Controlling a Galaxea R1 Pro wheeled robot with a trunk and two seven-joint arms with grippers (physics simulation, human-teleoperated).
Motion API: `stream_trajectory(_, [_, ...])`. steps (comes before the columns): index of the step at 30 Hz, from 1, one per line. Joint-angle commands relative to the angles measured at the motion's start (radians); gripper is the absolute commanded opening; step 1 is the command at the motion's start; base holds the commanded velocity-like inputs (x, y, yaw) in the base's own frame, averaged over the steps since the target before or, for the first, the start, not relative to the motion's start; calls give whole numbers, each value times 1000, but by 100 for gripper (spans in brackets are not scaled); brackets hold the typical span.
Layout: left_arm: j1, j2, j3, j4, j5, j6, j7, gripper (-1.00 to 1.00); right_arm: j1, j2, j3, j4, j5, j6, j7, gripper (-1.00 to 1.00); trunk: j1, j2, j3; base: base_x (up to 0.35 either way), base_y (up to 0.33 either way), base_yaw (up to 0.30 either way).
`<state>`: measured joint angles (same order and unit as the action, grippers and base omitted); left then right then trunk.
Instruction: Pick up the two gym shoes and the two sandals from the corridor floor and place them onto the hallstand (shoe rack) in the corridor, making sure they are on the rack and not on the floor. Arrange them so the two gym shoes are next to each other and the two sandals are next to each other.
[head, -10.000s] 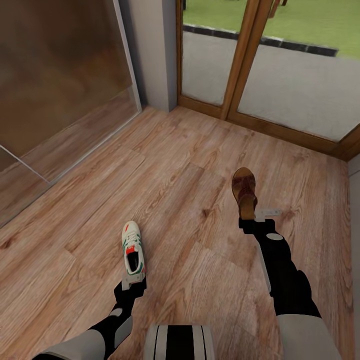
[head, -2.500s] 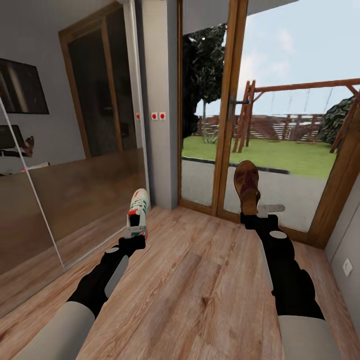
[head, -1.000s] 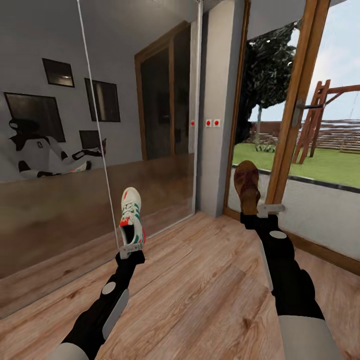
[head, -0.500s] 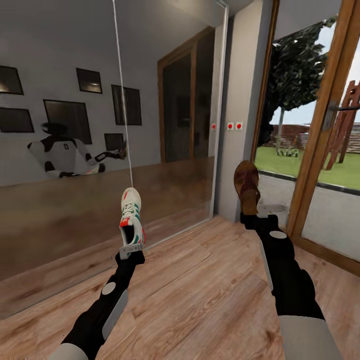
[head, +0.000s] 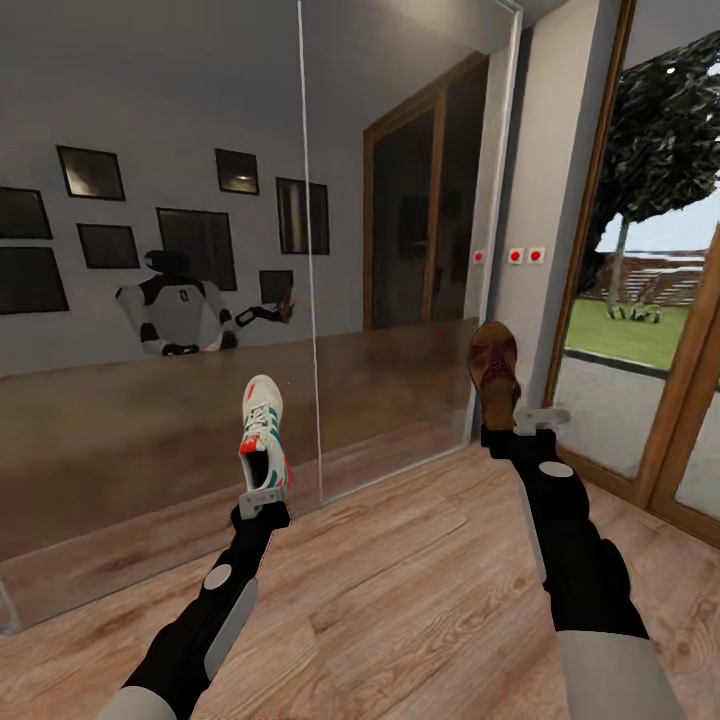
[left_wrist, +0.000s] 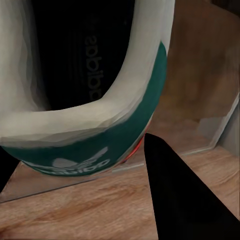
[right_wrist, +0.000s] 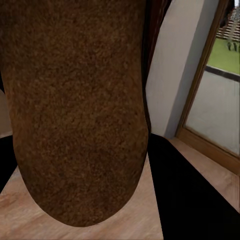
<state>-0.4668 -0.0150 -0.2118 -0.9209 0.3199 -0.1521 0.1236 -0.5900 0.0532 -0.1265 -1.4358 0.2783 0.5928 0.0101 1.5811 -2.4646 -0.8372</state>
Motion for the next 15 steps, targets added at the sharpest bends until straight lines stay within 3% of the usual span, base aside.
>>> stream_trajectory(1, [-1,0,-5,0,7,-4,6,-100,-1,1,-1,-2,1,5,-1,-100,0,-1,-1,0,1,295])
stream_trajectory(15, [-1,0,-5,1,7,-4,6,-100,-1,1,-1,-2,1,5,-1,-100,0,-1,-1,0,0,296])
